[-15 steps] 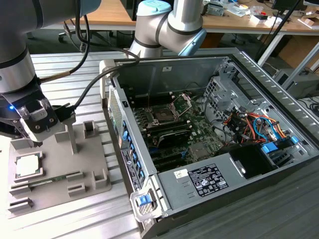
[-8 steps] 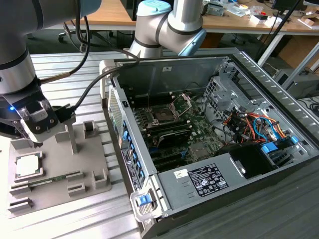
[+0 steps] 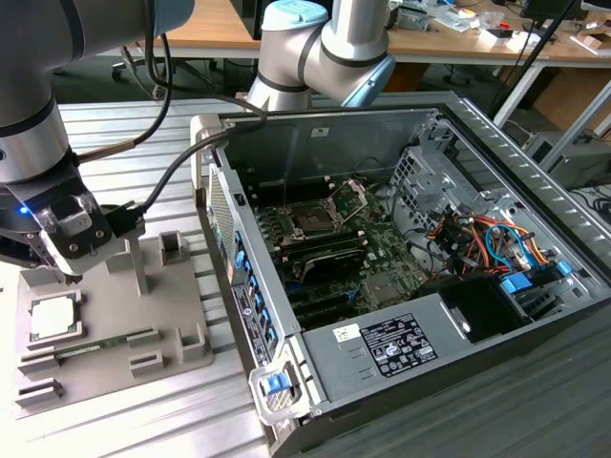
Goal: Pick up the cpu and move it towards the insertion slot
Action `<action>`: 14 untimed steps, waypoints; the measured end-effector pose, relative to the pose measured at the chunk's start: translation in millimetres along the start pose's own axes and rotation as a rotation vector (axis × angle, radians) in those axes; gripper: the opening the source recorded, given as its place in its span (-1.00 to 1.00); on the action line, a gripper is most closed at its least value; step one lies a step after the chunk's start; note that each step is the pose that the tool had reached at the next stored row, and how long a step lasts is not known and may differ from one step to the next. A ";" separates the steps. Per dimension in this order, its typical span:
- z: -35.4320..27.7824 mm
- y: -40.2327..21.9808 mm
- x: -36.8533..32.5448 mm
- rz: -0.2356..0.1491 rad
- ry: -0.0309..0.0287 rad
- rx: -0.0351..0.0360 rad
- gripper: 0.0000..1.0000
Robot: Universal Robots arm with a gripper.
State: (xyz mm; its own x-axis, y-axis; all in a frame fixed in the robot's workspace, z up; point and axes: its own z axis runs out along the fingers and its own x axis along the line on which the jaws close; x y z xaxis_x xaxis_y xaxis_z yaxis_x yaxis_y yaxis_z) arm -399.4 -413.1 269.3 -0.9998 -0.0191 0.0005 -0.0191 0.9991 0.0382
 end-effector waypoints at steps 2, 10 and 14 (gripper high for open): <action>0.5 -0.1 0.0 0.000 -0.0001 0.0000 -0.79; 2.2 -0.3 0.0 0.000 0.0000 0.0000 -0.79; 2.6 -0.3 1.8 0.000 -0.0001 0.0000 -0.79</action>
State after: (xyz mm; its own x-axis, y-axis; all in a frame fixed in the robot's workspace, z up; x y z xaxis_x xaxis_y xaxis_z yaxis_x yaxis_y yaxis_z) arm -401.2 -413.2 266.8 -0.9998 -0.0190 0.0004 -0.0190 0.9991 0.0382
